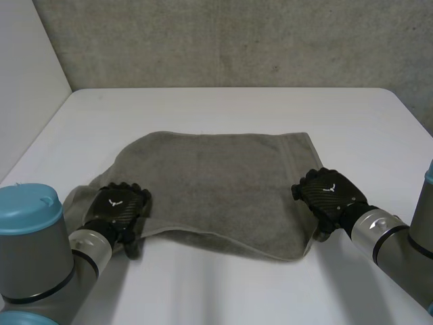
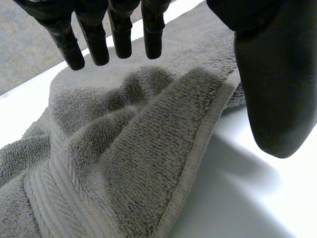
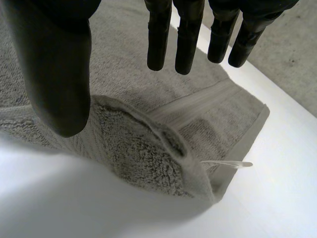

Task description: Fold the towel.

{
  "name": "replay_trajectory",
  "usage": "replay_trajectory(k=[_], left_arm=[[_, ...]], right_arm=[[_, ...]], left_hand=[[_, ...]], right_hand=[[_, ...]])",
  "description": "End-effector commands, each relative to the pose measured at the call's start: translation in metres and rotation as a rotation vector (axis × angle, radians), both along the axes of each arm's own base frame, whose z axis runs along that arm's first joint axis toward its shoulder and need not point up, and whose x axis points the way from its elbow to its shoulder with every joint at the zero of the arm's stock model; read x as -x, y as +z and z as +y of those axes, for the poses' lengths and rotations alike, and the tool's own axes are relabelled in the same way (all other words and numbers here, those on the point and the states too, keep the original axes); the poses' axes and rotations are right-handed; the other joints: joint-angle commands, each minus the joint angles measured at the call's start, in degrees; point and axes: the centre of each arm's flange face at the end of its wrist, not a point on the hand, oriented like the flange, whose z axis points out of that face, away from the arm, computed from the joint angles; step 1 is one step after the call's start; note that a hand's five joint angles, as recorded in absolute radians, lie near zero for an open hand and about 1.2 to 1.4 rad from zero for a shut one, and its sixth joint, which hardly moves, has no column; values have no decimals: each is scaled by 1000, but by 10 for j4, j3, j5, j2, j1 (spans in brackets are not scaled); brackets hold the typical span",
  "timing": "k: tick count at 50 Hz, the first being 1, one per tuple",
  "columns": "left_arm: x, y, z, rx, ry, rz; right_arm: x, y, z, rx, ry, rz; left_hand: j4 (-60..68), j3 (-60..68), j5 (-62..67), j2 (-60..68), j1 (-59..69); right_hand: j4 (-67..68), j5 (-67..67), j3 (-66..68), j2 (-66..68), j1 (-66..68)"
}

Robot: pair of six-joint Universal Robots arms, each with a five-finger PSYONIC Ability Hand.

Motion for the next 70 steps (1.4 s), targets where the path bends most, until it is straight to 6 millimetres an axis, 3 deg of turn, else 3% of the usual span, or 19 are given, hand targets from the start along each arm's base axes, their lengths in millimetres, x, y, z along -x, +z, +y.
replay_trajectory(k=[1,7,18,29,32,34,35,40,45,56,61,70], left_arm=[[-1,1,-12,22,31,2],[-4,7,-23,54,83,-3],[-8,1,-39,62,124,-6],[-16,0,-50,63,157,-7],[-17,0,-51,60,162,-8],[-18,-1,-51,55,161,-8],[-18,-1,-51,55,161,-8],[-17,-4,-46,40,151,-15],[-15,-6,-41,30,138,-19],[-7,-4,-28,23,102,-21],[-9,17,-16,47,77,15],[-6,22,5,-53,13,113]], right_arm=[[3,-2,-1,-30,0,14],[3,-2,-3,-26,2,20],[6,-16,7,-83,85,182],[13,-16,-2,-85,67,191],[18,-15,-8,-81,45,189],[19,-13,-13,-68,40,185],[19,-13,-13,-68,40,185],[23,-3,-21,-40,39,145],[30,20,-28,-16,-5,26],[26,20,-25,-85,2,-86],[26,16,-25,-99,4,-85],[25,16,-25,-99,8,-83]], left_hand=[[-30,-25,-29,-34,-48],[-30,-25,-29,-34,-48],[-30,-25,-29,-34,-48],[-30,-25,-29,-34,-48],[-30,-25,-25,-30,-44],[-30,-25,-10,-15,-29],[-30,-25,-10,-15,-29],[-30,-25,-3,-8,-23],[-30,-25,-5,-10,-24],[-30,-25,-10,-15,-29],[-30,-25,-13,-18,-33],[-30,-25,-13,-18,-33]], right_hand=[[-4,18,-4,-7,3],[-4,127,-4,102,112],[-4,139,-4,114,124],[-4,182,-4,158,168],[-4,248,-4,224,234],[-4,487,-4,463,473],[-4,489,-4,464,474],[-4,520,-4,496,506],[-4,520,-4,496,506],[-4,520,-4,496,506],[-4,520,-4,496,506],[-4,520,-4,496,506]])
